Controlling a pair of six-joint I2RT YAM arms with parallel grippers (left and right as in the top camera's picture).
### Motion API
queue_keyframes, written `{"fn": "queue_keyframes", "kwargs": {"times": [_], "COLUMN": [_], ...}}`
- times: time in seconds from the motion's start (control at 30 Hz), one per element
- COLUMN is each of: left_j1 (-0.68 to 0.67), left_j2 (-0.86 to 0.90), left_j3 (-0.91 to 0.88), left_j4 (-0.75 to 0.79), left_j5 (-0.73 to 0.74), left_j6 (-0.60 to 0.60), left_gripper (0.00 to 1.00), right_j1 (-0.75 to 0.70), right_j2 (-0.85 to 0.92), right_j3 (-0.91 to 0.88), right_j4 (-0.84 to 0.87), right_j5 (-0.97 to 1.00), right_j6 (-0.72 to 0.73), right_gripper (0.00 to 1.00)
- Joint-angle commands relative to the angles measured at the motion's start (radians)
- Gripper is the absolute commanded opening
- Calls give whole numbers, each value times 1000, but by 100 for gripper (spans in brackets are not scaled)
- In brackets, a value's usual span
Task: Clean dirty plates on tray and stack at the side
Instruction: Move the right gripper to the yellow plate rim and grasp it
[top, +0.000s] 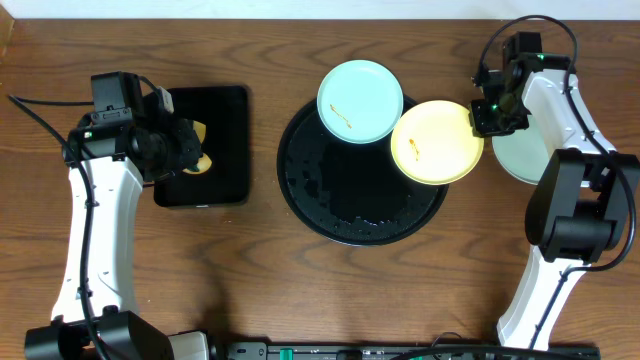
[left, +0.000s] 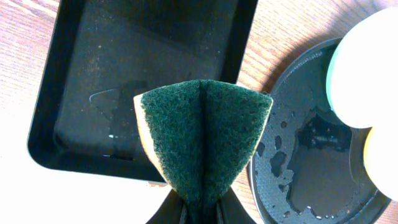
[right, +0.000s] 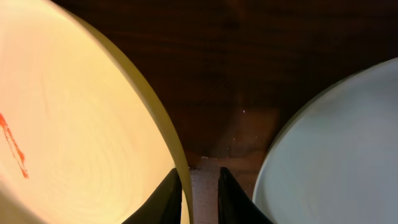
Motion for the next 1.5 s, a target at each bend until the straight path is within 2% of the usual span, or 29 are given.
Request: {"fn": "queue_keyframes", "kwargs": {"times": [0.0, 0.2, 0.43, 0.67, 0.93, 1.1, 1.23, 1.47], "left_j1": [-1, -1, -1, -1, -1, -1, -1, -1], "left_j2": [3, 3, 3, 3, 3, 3, 3, 3], "left_j3": [-9, -9, -9, -9, -9, -9, -9, -9], "left_j4": [-2, -2, -2, -5, -9, -28, -23, -8], "left_j5": [-10, -10, -10, -10, -10, -10, -10, -10], "left_j6": [10, 10, 10, 10, 10, 10, 11, 18], "left_gripper": [8, 8, 8, 8, 8, 8, 8, 8], "right_j1": [6, 6, 6, 6, 10, 55, 132, 358], "right_j2": [9, 9, -36, -165, -230, -249, -272, -318], "right_j3": [-34, -70, -52, -45, -45, -45, -45, -45], "right_j4": [0, 30, 33, -50, -162, -162, -146, -193], "right_j5": [2, -47, -47, -47, -47, -40, 89, 523], "right_j6": [12, 19, 19, 20, 130, 166, 241, 516], "right_gripper": [18, 1, 1, 1, 1, 1, 1, 1]}}
